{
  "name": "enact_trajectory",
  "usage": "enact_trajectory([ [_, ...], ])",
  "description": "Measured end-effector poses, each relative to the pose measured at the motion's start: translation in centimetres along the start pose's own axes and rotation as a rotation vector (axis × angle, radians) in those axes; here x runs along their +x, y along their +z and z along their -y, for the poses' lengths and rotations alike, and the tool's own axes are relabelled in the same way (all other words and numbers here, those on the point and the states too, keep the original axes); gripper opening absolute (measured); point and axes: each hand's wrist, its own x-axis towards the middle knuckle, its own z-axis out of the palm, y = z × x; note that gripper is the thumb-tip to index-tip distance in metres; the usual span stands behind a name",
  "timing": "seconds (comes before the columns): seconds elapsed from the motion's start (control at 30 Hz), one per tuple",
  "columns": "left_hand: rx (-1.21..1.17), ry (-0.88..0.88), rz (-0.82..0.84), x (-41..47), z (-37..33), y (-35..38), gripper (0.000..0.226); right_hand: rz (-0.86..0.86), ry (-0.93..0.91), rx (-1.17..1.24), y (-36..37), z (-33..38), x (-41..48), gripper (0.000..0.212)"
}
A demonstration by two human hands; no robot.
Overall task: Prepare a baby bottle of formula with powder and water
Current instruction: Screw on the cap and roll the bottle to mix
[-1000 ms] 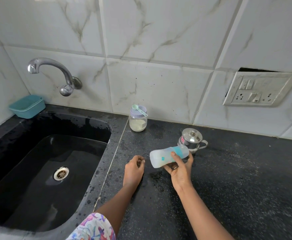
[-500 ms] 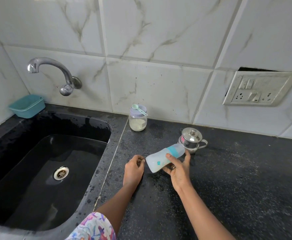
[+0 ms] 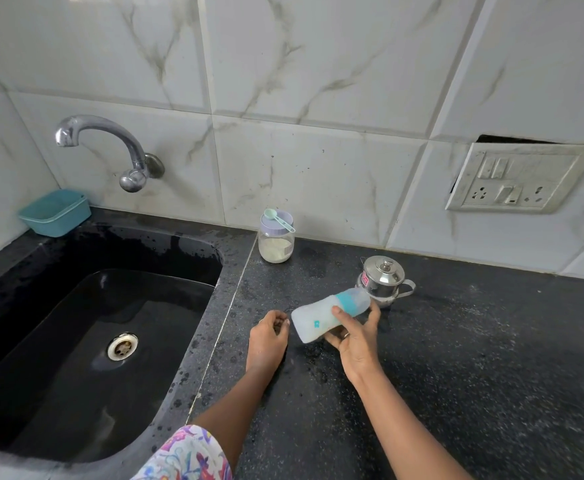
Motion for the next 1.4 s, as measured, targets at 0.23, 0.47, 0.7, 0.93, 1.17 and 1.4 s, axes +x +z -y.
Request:
enact_trajectory([
  [0.23,-0.002,0.006,-0.001,-0.12,-0.13,-0.04,0.016,-0.065,0.005,0.112,-0.31,-0.24,-0.01,0.072],
  [0.47,0.002,0.002,-0.002,-0.15,-0.26,-0.03,0.016,-0.044,0.0,0.089,-0.38,-0.05,-0.06,0.073],
  [0.7,0.004,0.002,0.002,-0.17,-0.29,-0.09,0.016,-0.007,-0.016,0.018,-0.55,0.31,-0.07,0.073],
  [0.93,-0.005,-0.008,-0.002,-0.13,-0.25,-0.06,0.015,0.018,-0.005,-0.021,-0.56,0.03,-0.05,0.075],
  [1.17,0.003,-0.002,-0.007,-0.19,-0.32,-0.14,0.016,0.018,0.01,-0.03,-0.46,-0.22,-0.04,0.076],
  [1.4,0.005,0.001,-0.002,-0.22,-0.23,-0.14,0.015,-0.035,0.006,0.035,-0.68,-0.36,-0.15,0.071],
])
